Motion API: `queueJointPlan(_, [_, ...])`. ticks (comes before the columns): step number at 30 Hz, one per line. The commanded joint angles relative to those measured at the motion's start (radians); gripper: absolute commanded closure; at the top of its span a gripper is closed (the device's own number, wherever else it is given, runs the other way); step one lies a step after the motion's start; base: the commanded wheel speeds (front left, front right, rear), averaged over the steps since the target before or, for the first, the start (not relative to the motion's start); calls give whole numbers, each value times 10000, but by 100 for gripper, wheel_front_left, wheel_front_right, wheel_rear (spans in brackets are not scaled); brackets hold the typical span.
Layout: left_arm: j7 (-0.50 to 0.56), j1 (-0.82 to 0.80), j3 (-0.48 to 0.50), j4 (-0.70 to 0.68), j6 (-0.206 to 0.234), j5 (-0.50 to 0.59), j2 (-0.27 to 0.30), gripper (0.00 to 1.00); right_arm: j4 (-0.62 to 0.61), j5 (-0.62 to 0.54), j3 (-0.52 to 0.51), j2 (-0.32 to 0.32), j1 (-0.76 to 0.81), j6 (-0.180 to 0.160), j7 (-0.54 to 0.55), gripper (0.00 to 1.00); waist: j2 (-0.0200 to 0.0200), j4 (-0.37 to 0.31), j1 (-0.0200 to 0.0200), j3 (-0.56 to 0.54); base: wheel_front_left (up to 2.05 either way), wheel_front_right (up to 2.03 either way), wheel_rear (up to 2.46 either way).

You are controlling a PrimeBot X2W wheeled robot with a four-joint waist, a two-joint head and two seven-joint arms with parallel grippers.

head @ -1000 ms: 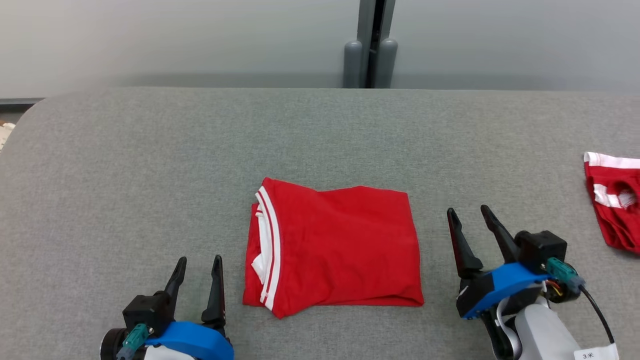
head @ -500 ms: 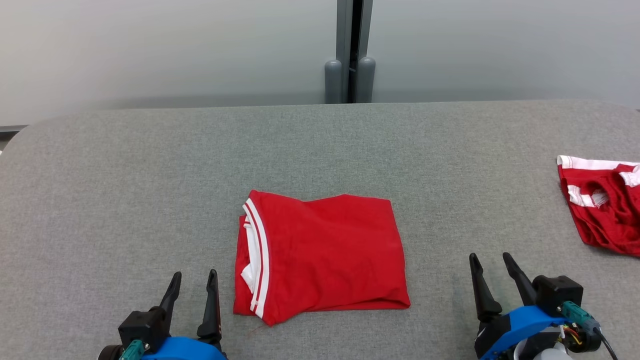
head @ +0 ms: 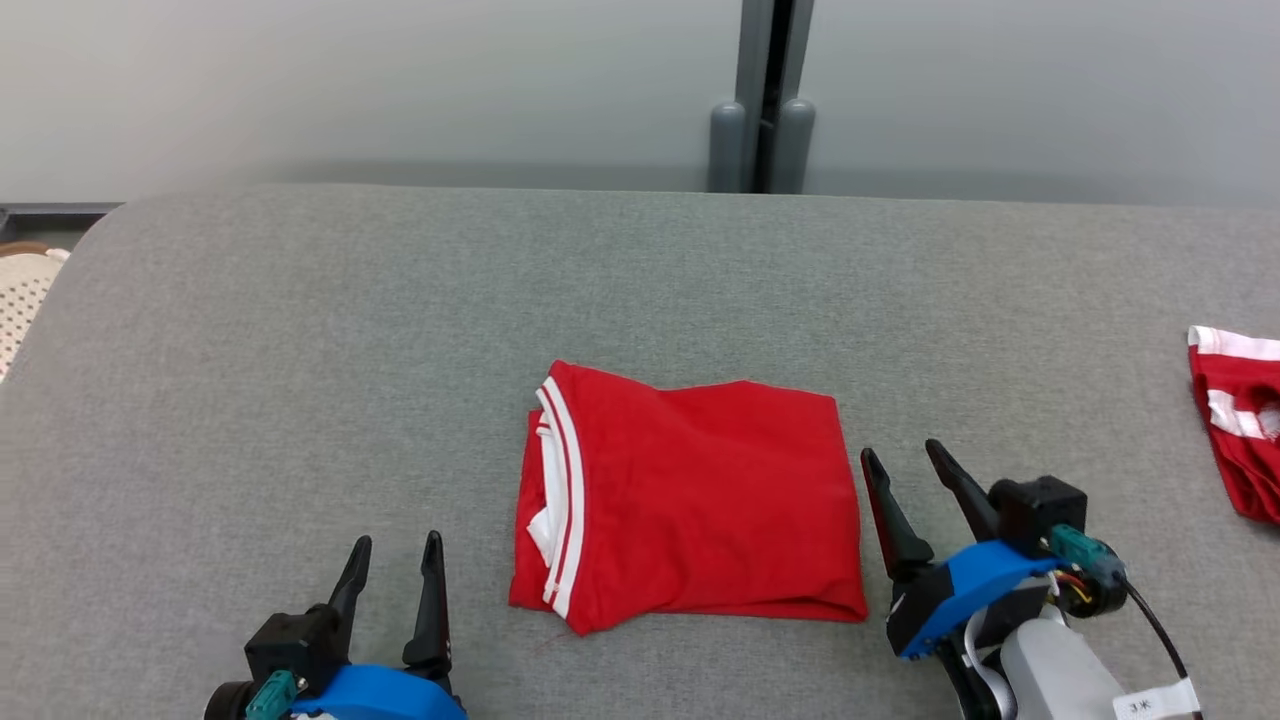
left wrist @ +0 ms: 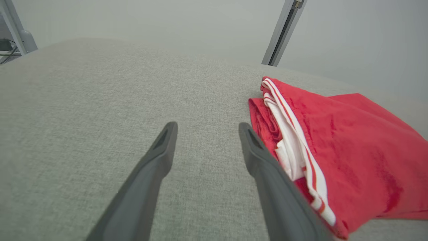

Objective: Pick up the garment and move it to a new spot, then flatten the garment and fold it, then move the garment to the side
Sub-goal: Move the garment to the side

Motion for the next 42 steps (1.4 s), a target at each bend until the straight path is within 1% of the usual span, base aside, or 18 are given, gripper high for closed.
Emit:
queueJointPlan(1, [-44,-122,-6,24,-4,-18,-4,0,293,28,172,-16,-318,0,-25,0,-1,260,0,112,0,0,0])
queueJointPlan(5, [-44,-85,-76,134,-11,-9,-4,0,1381,-146,342,-21,-866,0,-21,0,-1,655,0,140,0,0,0])
queueJointPlan(7, [-44,-37,-74,162,-19,-5,-5,0,2114,-287,229,-27,-1054,0,147,0,-1,802,0,161,0,0,0])
queueJointPlan(9, [-44,36,-79,189,-32,22,-4,0,2873,-462,318,-16,-1182,0,555,0,-1,907,0,180,0,0,0])
queueJointPlan(12, [-44,90,-62,225,-36,28,-4,0,3808,-192,1220,70,-967,15,1517,0,-1,995,0,193,0,0,0])
queueJointPlan(13, [-44,98,-43,224,-38,22,-4,0,3999,-133,1450,102,-927,37,1685,6,-1,997,0,198,0,0,0])
queueJointPlan(14, [-44,118,-13,232,-41,27,-4,0,4107,-37,1561,122,-938,50,1727,51,-1,991,0,204,0,0,0])
queueJointPlan(15, [-44,132,9,237,-43,34,-4,0,4214,-9,1647,122,-960,50,1725,77,-1,982,0,209,0,0,0])
queueJointPlan(16, [-44,136,29,237,-42,43,-4,0,4302,44,1727,124,-971,50,1696,100,-1,963,0,212,0,0,0])
queueJointPlan(18, [-44,133,45,245,-41,61,-4,0,4375,117,1775,121,-989,51,1644,100,-1,936,0,208,0,0,0])
queueJointPlan(21, [-44,63,71,297,-55,97,-4,0,4507,166,1758,3,-1160,-6,1271,100,-1,818,0,179,0,0,0])
queueJointPlan(25, [-44,32,63,245,-75,89,-7,0,4505,236,1420,-88,-1508,-15,518,100,-1,544,0,78,0,0,0])
queueJointPlan(27, [-44,101,62,210,-86,111,-5,0,4481,269,1183,-131,-1614,-23,276,100,-1,279,0,-5,0,0,0])
queueJointPlan(30, [-44,210,129,135,-97,141,-5,0,4414,327,874,-111,-1624,-22,80,100,-1,-335,0,-122,0,0,0])
queueJointPlan(35, [-44,42,38,80,-116,176,-8,0,4346,221,676,-99,-1391,-23,21,100,-1,-1635,0,-185,0,0,0])
queueJointPlan(40, [-44,-237,-453,57,-162,39,-5,0,3906,33,200,-71,-1172,-16,4,100,-1,-2893,0,-82,0,0,0])
queueJointPlan(42, [-44,-349,-820,105,-199,-65,-5,0,3776,81,159,-57,-1053,-11,4,100,-1,-3347,0,-33,0,0,0])
